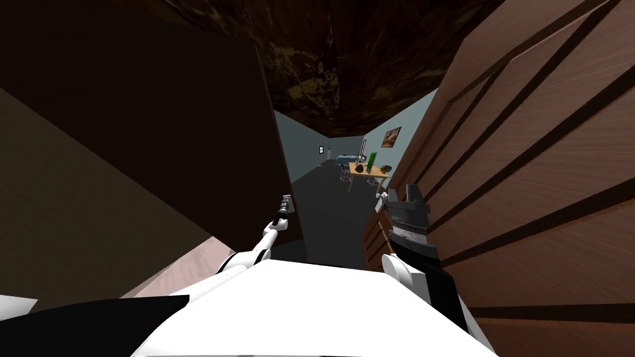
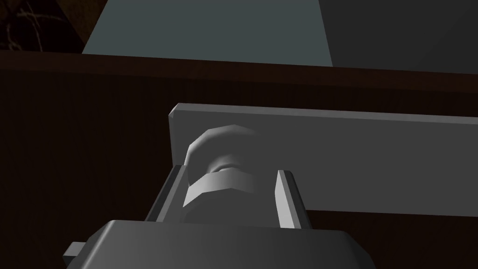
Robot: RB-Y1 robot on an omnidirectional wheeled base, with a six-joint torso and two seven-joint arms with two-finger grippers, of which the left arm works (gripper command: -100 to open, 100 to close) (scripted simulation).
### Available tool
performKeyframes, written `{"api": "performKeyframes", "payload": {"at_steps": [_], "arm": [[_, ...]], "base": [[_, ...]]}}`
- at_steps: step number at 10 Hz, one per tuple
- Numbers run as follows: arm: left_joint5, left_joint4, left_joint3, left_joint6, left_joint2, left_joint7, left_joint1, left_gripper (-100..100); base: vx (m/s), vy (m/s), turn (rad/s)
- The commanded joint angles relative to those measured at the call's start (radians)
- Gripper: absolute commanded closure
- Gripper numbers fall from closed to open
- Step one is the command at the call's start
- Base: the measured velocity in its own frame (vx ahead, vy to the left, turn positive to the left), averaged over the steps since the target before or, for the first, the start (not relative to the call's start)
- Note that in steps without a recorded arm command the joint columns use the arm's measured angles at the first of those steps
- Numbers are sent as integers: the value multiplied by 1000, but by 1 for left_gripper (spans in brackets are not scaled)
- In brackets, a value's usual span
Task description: Push the door open
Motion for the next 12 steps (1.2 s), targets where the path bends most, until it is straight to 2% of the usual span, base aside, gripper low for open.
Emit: {"api": "performKeyframes", "payload": {"at_steps": [1, 12], "arm": [[-1, -1, 12, 0, 6, -5, -6, 100], [-16, 59, 76, -24, 5, -29, -45, 100]], "base": [[186, -35, 92], [197, -49, 148]]}}
